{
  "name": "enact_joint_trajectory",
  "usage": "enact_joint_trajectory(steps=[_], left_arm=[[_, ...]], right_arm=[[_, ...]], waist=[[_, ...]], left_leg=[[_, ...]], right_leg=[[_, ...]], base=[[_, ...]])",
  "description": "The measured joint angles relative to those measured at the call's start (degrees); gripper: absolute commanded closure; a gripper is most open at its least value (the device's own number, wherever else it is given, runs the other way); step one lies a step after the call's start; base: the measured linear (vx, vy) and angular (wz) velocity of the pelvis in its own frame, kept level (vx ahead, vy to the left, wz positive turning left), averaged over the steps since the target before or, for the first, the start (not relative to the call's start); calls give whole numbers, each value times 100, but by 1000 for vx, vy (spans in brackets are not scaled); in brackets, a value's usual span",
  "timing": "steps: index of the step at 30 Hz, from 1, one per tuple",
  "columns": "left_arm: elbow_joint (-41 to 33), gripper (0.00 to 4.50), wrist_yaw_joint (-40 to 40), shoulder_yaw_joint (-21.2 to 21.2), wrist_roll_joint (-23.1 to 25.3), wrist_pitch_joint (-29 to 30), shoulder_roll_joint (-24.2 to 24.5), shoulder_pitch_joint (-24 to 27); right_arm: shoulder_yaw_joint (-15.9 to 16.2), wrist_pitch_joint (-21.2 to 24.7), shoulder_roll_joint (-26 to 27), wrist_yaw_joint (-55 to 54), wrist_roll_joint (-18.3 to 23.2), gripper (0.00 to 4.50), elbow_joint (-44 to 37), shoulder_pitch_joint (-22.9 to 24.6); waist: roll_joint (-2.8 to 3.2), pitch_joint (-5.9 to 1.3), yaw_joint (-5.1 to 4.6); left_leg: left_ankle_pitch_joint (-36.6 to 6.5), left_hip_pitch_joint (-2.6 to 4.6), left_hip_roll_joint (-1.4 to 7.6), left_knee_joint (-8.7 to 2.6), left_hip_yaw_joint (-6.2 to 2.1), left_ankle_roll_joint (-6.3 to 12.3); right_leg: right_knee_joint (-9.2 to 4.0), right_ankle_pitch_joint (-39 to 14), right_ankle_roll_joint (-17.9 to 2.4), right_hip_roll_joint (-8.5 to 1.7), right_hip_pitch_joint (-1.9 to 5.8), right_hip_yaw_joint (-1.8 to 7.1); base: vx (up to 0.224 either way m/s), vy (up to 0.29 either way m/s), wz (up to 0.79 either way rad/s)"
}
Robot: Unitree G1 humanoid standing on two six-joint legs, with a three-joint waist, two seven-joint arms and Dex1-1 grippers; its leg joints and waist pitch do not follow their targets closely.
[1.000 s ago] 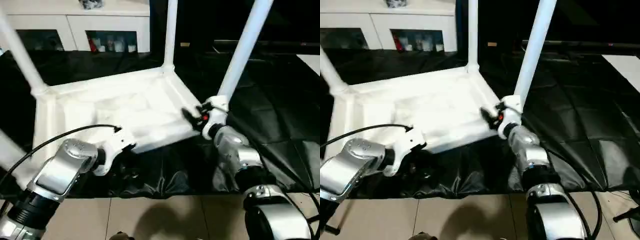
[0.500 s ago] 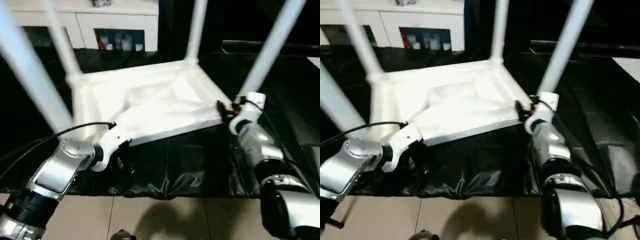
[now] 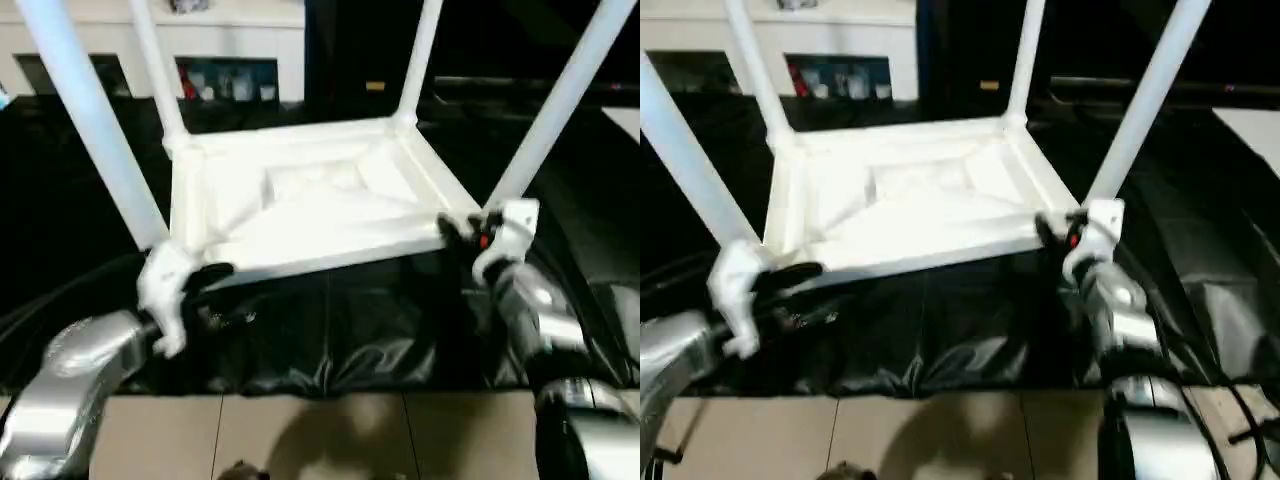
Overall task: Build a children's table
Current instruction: Rotate leg to tighten
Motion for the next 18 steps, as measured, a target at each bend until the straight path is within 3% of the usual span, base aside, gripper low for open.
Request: enact_joint_trajectory(steps=[4,7,10,14,18], left_arm=[[-249,5,421,586,-105,-482,-347,695],[-436,0,700,709,-102,-835,-652,1032],[-750,0,1014,852,-99,-1313,-1091,1488],[-664,0,1362,1065,66,-1938,-1271,1617],[28,0,1644,1203,296,-2312,-1165,1337]], right_arm=[[220,517,-92,170,132,132,-1337,814],[352,820,-168,254,232,104,-2103,1219],[530,1399,-216,301,413,86,-3249,1888],[691,2070,-217,298,566,50,-4236,2328],[741,2331,-171,154,616,17,-4635,2354]], waist=[[21,22,-13],[29,32,-12],[26,43,-11],[8,81,-13],[-7,121,-13]], left_leg=[[-1,5,0,-6,-3,0],[-1,6,-2,-16,-4,0],[-1,9,-2,-67,-7,-1],[-1,6,-3,-89,-9,-1],[0,7,-4,-109,-11,-4]], right_leg=[[-7,-26,43,3,1,4],[-20,-29,49,5,2,7],[-84,-30,56,19,15,7],[-98,-33,66,27,8,11],[-106,-36,72,34,1,15]], base=[[0,0,0],[0,0,0],[0,0,0],[0,0,0],[0,0,0]])
